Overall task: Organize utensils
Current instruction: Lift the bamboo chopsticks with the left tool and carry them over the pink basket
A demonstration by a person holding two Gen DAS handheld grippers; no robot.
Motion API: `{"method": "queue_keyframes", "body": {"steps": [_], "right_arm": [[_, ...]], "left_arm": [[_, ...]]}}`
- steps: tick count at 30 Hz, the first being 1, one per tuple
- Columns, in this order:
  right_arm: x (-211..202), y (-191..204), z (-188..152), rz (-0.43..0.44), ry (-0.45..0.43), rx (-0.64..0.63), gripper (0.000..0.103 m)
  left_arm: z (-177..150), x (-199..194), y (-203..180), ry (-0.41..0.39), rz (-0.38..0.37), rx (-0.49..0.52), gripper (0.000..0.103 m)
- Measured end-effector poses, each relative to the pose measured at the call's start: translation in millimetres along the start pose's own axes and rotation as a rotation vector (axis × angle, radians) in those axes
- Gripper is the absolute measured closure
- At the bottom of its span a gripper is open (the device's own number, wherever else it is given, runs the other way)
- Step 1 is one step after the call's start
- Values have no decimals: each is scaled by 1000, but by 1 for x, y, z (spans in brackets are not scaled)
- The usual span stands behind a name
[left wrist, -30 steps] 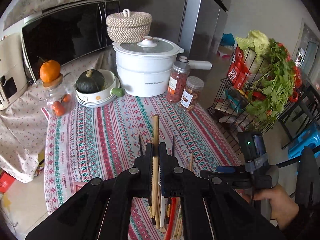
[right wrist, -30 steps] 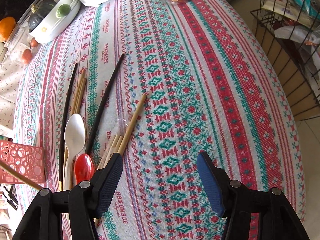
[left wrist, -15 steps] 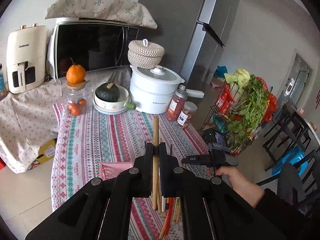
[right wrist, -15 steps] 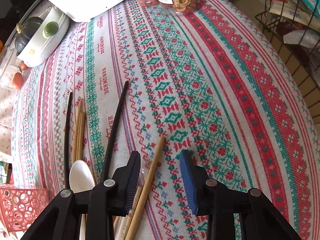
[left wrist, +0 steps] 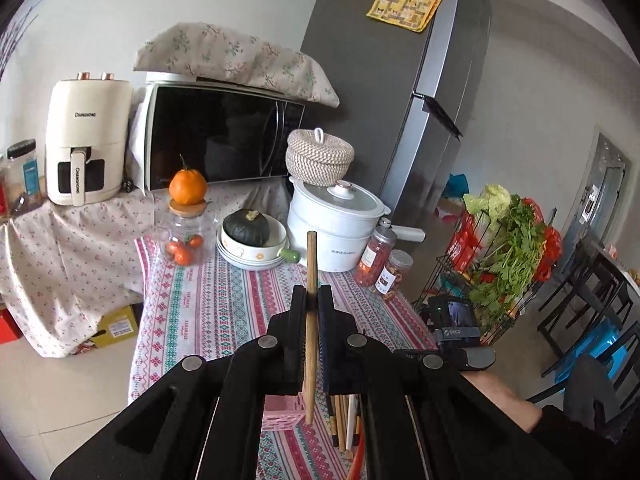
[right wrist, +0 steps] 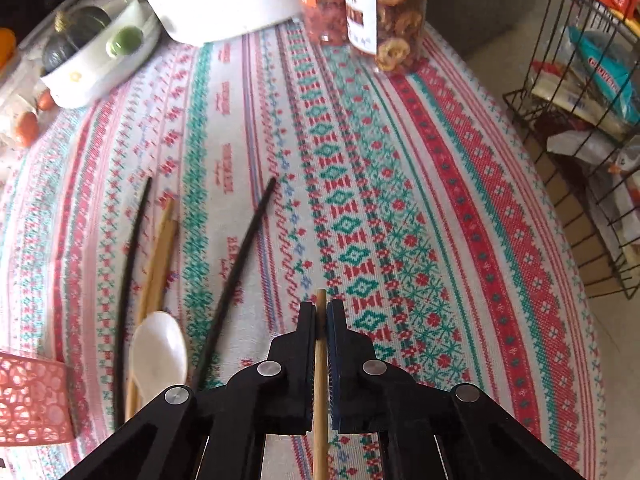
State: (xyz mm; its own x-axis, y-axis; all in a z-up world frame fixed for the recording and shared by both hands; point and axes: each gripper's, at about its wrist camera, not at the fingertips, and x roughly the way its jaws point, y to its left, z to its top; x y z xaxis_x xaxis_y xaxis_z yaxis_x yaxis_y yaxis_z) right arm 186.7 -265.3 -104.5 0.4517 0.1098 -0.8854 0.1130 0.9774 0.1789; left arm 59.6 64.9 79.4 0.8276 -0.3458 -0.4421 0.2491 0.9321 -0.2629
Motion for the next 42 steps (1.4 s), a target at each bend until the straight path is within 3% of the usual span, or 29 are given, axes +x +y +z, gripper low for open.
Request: {"method": "queue_keyframes", "body": {"steps": [8, 12, 20, 24, 30, 35, 42], "right_arm": [[-102, 20, -13, 171, -249, -26, 100], [-137, 30, -20, 223, -361, -51, 100], [-179, 63, -19, 256, -523, -130, 100], [-197, 79, -16, 271, -573, -175, 100], [-227, 98, -12, 351, -609, -205, 100], [-243, 119, 0, 457, -584, -214, 100], [-216, 164, 5, 483, -498, -277, 100]], "left_arm": [[7, -10, 10, -159, 99, 6, 98], [7, -7, 14, -199, 104, 2, 98], [15, 15, 15, -189, 138, 51, 98], [12, 38, 24, -109, 114, 20, 98], [3, 70, 34, 1, 124, 2, 98], [-1, 94, 51, 80, 129, -28, 98], [-5, 109, 63, 138, 107, -65, 98]]}}
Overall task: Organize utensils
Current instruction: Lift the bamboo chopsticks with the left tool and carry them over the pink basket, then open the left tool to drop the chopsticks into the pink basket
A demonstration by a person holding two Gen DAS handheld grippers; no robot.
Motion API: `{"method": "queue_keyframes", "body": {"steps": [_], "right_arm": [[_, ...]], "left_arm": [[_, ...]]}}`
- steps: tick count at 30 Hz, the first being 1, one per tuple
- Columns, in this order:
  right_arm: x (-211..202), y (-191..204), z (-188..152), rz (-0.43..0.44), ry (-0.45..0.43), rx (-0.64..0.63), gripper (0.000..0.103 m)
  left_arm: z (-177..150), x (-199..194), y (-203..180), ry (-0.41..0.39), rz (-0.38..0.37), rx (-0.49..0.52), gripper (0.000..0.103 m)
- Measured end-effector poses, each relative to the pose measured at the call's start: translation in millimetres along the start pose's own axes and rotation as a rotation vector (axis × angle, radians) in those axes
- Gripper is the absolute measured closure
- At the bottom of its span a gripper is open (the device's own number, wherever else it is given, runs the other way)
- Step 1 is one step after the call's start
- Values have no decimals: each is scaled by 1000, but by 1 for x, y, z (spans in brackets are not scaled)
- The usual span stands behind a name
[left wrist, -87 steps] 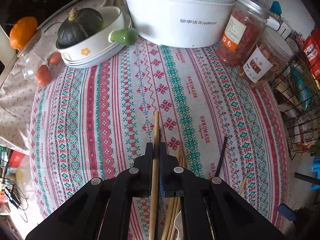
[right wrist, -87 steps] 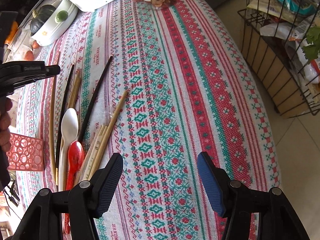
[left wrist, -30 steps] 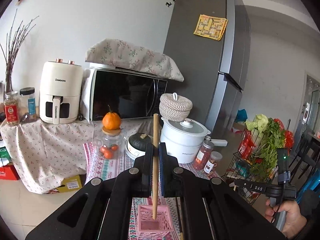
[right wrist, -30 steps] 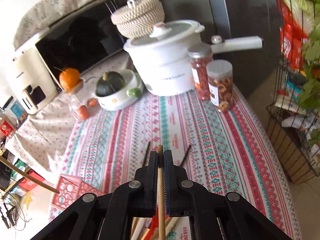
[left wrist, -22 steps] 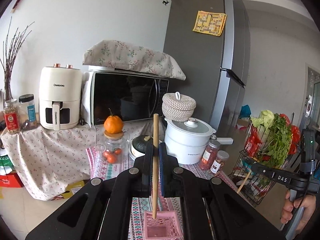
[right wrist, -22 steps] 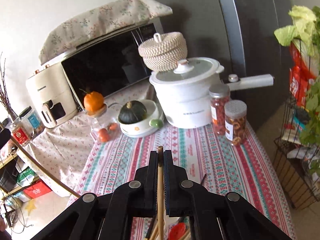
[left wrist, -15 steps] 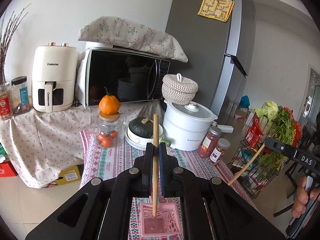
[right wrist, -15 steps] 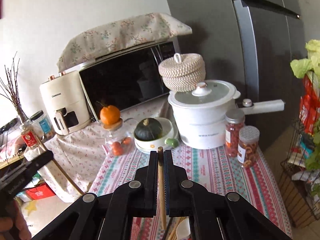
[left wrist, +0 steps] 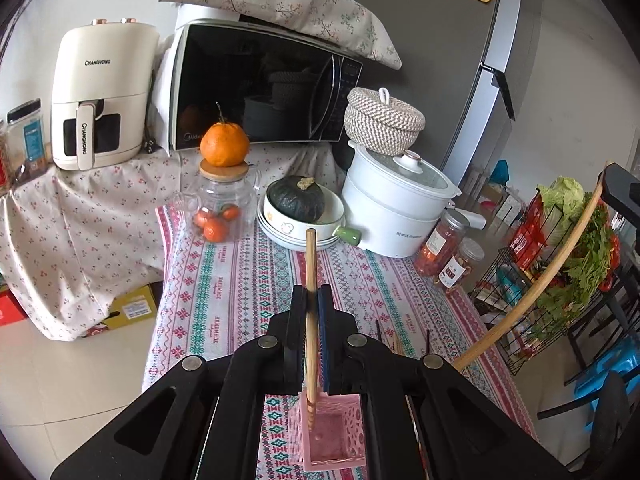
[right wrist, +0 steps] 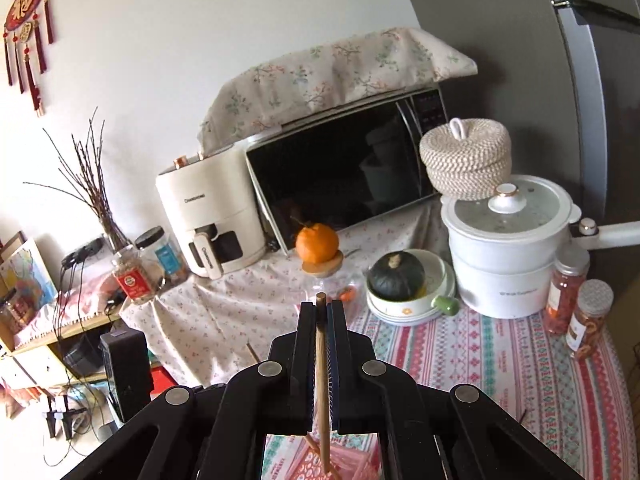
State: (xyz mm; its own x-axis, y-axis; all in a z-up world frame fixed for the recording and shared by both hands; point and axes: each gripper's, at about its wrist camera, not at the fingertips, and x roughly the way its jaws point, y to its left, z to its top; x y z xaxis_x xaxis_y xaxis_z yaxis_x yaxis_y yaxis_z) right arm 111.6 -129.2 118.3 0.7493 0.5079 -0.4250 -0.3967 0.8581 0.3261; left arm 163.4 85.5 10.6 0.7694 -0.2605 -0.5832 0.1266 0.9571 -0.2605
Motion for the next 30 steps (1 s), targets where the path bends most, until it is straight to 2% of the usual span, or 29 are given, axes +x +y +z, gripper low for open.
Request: {"method": "queue_keyframes", "body": {"steps": [6, 12, 18, 22, 24, 27, 28, 29, 30], "right_arm": [[49, -16, -32, -12, 132, 54, 100], [78, -37, -45, -47, 209, 90, 99], [84, -54, -45, -47, 208, 138, 99], [85, -57, -45, -47, 211, 152, 94], [84, -59, -45, -32, 211, 153, 94], [82, -60, -44, -33, 213, 151, 93], [81, -60, -44, -33, 212, 151, 93], [80, -62, -43, -34, 211, 153, 92], [78, -63, -42, -32, 207, 154, 90]], "left_arm": [[-3, 7, 1, 20, 10, -6, 97], [-4, 15, 2, 42, 19, -12, 97], [-5, 14, 0, 46, 24, 1, 97], [-5, 13, -1, 54, 16, 3, 96], [-5, 12, -1, 61, 12, -1, 93], [-7, 10, -4, 50, 16, 5, 70], [-8, 8, -5, 42, 17, 8, 59], [-8, 6, -5, 33, 18, 9, 52], [-8, 5, -6, 29, 17, 10, 50]]}}
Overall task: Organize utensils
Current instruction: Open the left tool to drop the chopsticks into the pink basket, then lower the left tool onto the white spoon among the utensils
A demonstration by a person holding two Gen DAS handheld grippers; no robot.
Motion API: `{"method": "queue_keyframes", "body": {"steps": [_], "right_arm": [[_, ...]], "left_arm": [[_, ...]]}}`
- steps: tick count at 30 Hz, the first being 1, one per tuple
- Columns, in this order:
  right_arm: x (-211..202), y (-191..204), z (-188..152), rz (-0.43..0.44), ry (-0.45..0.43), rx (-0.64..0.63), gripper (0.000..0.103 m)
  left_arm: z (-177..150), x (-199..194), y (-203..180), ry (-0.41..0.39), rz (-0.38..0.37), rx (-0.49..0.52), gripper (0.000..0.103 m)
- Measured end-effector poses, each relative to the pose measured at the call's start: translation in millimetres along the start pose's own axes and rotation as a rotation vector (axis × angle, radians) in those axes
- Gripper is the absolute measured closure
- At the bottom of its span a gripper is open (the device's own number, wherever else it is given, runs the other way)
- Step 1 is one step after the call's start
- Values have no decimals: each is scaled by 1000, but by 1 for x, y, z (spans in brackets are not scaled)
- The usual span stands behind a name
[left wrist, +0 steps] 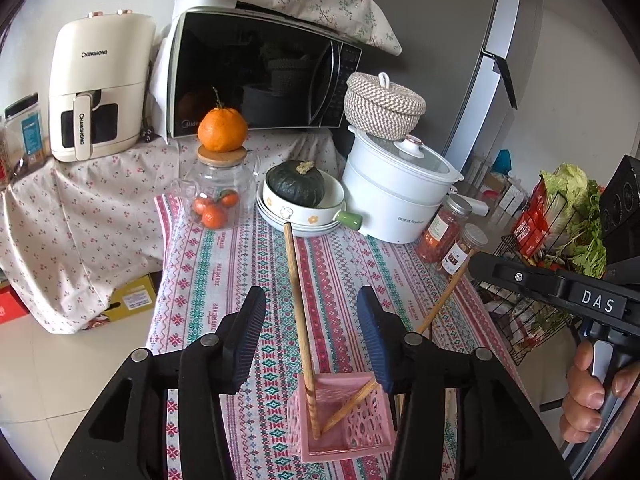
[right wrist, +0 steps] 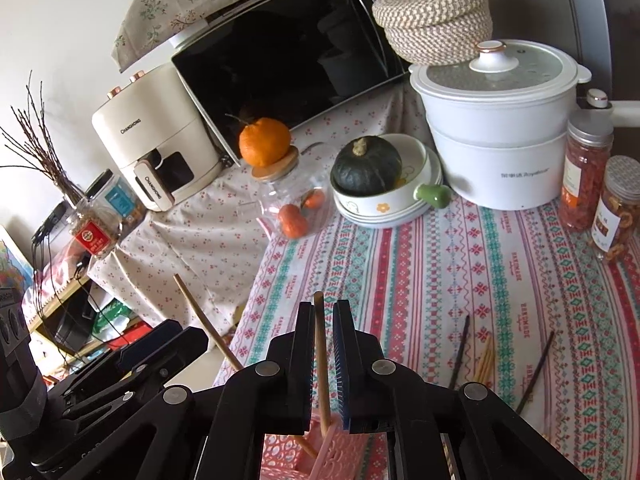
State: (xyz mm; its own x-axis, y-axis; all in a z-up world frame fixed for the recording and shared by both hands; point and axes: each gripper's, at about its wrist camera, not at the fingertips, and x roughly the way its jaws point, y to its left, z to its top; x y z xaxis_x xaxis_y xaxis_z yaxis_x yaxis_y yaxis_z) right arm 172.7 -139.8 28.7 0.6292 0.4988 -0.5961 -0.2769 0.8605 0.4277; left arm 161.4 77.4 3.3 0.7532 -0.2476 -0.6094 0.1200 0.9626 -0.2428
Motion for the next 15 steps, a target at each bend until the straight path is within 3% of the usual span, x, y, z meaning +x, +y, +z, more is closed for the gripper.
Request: {"method": "queue_keyframes", "body": {"steps": [2, 6, 10, 15], "right_arm": [[-6, -1, 0, 5, -12, -2, 75], [-20, -3, 2, 6, -34, -9, 64], [-39, -11, 0, 9, -47, 13, 47], [-56, -37, -15, -70, -19, 29, 28]], "left_arm": [[1, -2, -1, -1, -6, -1, 47], [-1, -7, -5, 3, -7, 4, 39], [-6, -10, -12, 20, -1, 18, 29], [-19, -13, -22, 78, 9, 22, 25]]}}
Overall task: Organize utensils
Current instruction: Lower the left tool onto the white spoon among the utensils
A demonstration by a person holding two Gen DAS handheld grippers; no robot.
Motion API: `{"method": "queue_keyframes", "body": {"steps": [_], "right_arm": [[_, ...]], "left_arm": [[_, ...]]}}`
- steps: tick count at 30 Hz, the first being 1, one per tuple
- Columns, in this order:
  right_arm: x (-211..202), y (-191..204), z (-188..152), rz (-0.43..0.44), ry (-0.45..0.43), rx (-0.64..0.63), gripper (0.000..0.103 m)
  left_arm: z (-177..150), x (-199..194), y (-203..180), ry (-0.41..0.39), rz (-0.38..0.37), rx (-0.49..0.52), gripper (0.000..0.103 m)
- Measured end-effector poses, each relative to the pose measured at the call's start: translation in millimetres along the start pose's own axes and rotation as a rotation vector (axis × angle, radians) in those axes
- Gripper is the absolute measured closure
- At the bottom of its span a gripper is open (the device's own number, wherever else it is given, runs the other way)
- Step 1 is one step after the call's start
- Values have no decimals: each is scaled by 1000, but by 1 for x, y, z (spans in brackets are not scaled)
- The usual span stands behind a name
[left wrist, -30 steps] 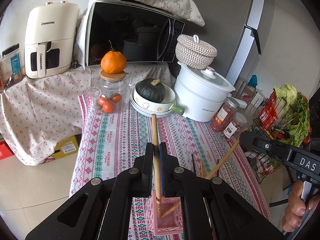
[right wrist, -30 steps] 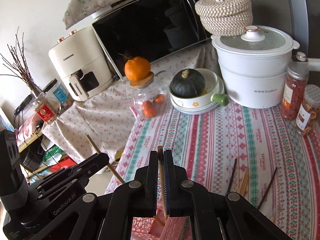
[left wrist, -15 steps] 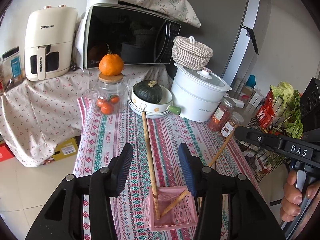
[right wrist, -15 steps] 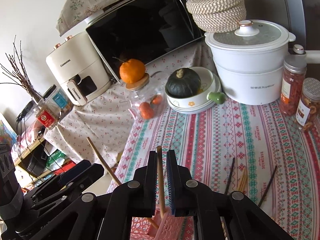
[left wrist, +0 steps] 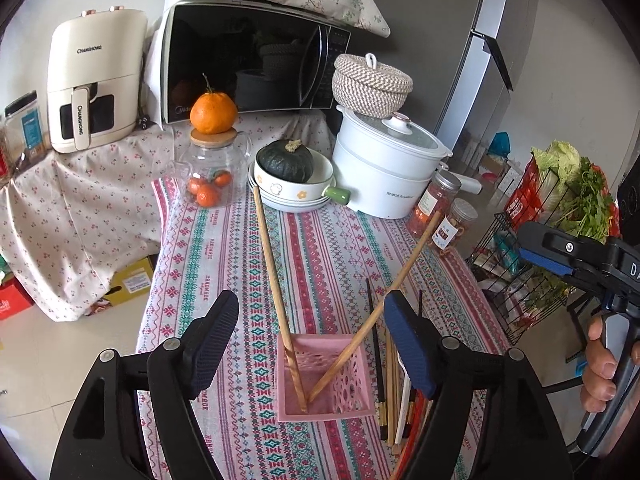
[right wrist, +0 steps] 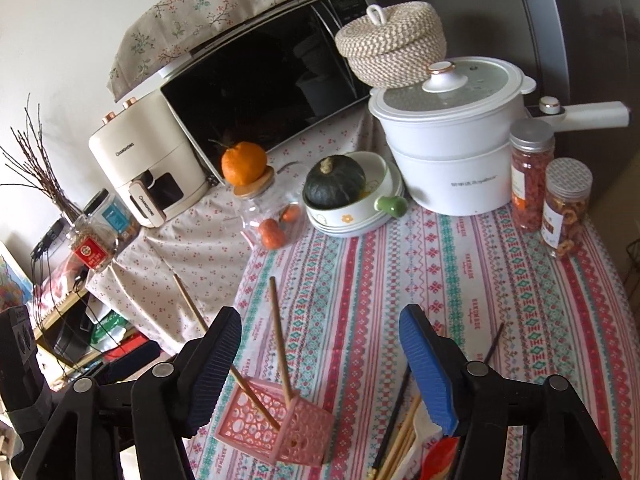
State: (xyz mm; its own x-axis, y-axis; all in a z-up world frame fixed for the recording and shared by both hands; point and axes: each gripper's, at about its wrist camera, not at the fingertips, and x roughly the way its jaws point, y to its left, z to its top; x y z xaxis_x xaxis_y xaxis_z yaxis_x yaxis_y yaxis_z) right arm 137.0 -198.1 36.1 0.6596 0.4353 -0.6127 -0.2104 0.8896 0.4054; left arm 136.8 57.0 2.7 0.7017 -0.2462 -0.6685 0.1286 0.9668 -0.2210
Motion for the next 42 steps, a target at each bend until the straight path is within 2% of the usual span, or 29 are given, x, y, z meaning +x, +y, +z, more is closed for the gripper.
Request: {"method": "queue_keyframes", "body": {"steps": [6, 14, 18, 22, 24, 26, 28, 34, 37, 42], "right_arm": [[-7, -57, -31, -155, 122, 33, 24], [-30, -124, -67, -266, 207, 79, 23], [-36, -147, -77, -305, 217, 125, 22], [-36, -161, -83, -320, 239, 154, 22], [-35, -165, -84, -316, 248, 168, 22], [-34, -168, -84, -316, 253, 177, 22], [-32, -169, -85, -310, 261, 181, 22], [-24, -172, -86, -305, 283, 177, 22], [-20, -174, -88, -304, 299, 172, 22], [-16, -177, -90, -313, 315, 173, 22]], "left_arm": [[-18, -4, -31, 56, 0, 98, 21], [-57, 2, -98, 201, -60, 282, 21], [-72, 24, -136, 276, -88, 334, 21], [-73, 66, -159, 379, -87, 295, 24], [-70, 89, -164, 415, -77, 259, 31], [-68, 112, -165, 454, -58, 230, 46], [-67, 135, -165, 486, -16, 218, 55], [-63, 186, -151, 531, 107, 190, 76], [-56, 197, -148, 513, 136, 188, 79], [-56, 216, -147, 542, 156, 199, 86]]}}
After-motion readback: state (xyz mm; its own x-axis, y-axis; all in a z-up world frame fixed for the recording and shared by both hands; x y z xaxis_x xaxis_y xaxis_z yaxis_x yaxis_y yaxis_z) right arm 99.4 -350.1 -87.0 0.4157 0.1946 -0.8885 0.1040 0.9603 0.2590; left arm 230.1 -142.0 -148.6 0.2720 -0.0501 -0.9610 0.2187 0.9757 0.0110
